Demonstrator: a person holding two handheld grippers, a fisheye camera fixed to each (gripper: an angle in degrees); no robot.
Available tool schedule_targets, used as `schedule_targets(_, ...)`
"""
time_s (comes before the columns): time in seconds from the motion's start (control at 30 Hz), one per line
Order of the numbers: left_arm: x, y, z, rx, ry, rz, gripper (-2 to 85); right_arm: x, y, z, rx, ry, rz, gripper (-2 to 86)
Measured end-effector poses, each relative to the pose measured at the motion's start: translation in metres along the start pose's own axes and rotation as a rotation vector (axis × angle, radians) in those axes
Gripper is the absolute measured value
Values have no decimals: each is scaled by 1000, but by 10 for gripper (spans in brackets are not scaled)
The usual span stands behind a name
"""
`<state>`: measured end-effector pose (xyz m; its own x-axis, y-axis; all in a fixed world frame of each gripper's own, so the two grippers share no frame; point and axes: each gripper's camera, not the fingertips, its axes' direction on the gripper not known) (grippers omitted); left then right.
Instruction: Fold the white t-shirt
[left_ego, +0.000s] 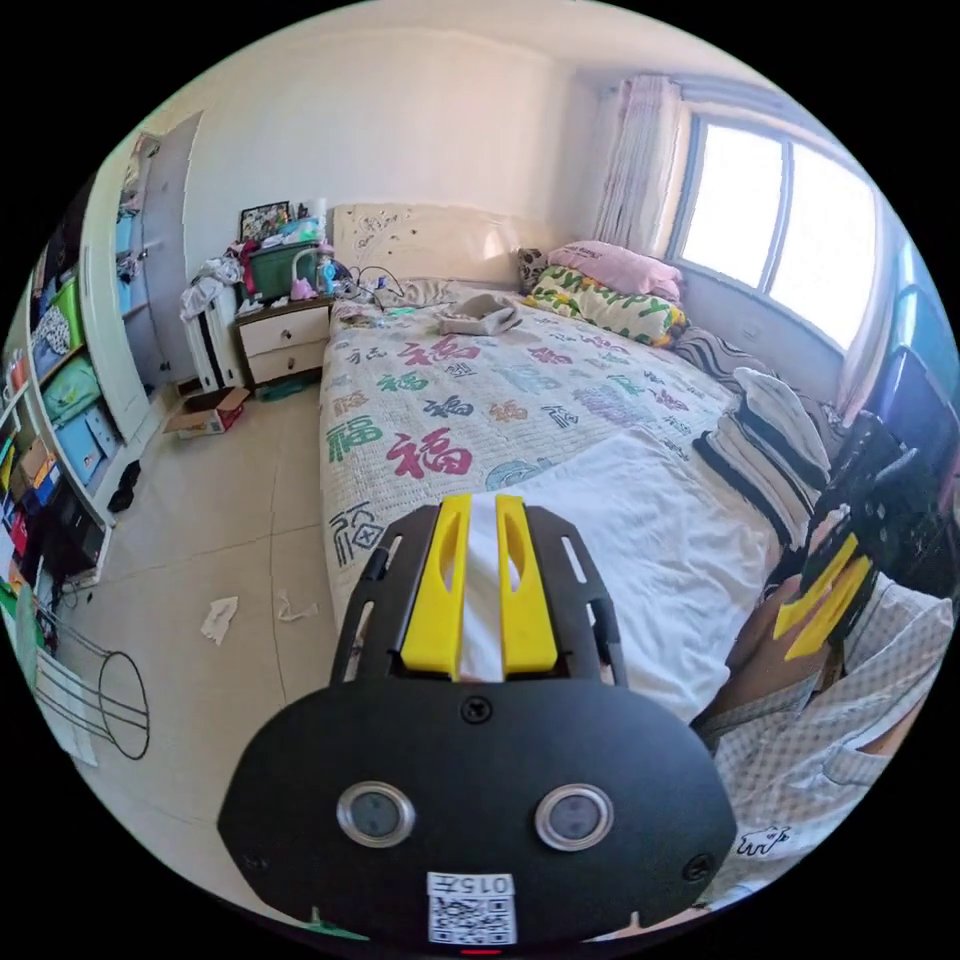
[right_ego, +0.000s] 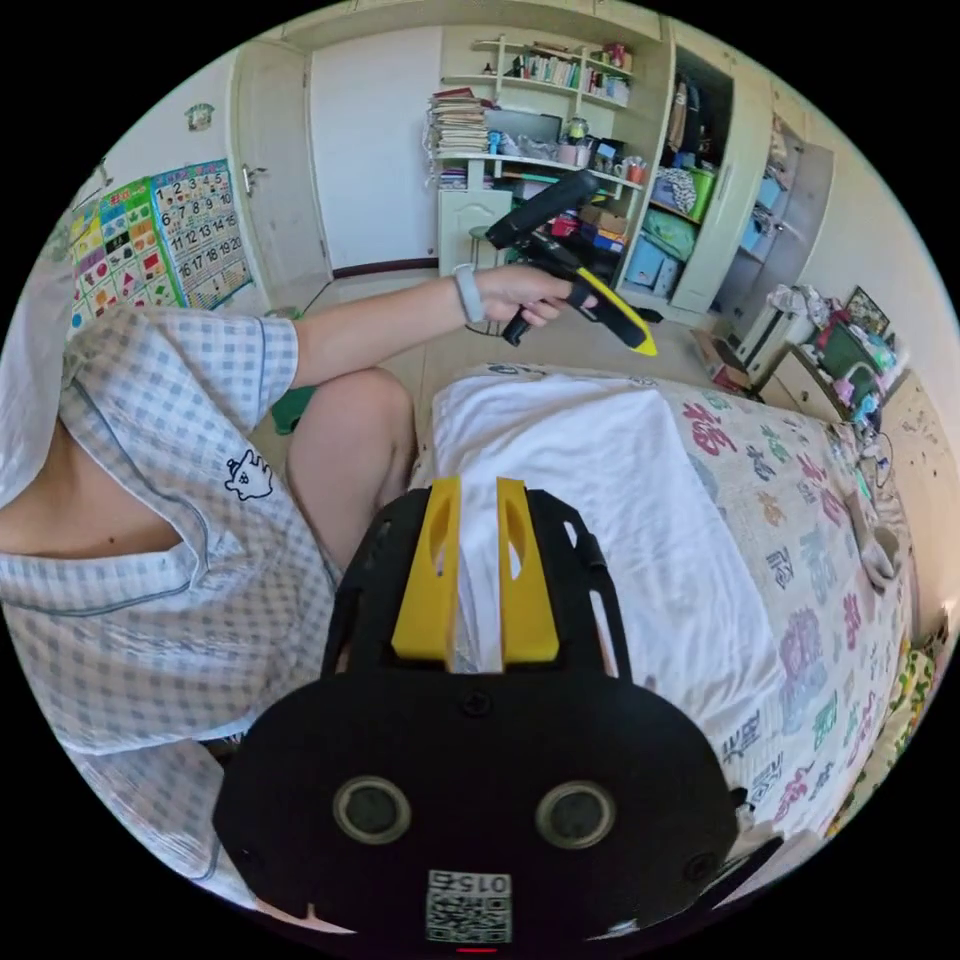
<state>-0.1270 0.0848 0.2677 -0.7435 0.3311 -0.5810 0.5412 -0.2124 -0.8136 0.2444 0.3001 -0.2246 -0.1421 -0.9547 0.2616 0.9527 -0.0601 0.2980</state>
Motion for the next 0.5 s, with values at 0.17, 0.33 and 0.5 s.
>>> schedule_targets(0.17, 90, -34, 24, -7, 139, 182, 54, 23, 68, -45, -65, 328, 253, 63)
schedule_targets(0.33, 186, -93, 85, -83, 315, 293, 56, 30, 122, -36, -102, 405, 416, 67)
schedule_targets(0.5, 273, -143, 169, -190, 316, 313, 62, 25, 142, -34, -28, 248, 424, 81)
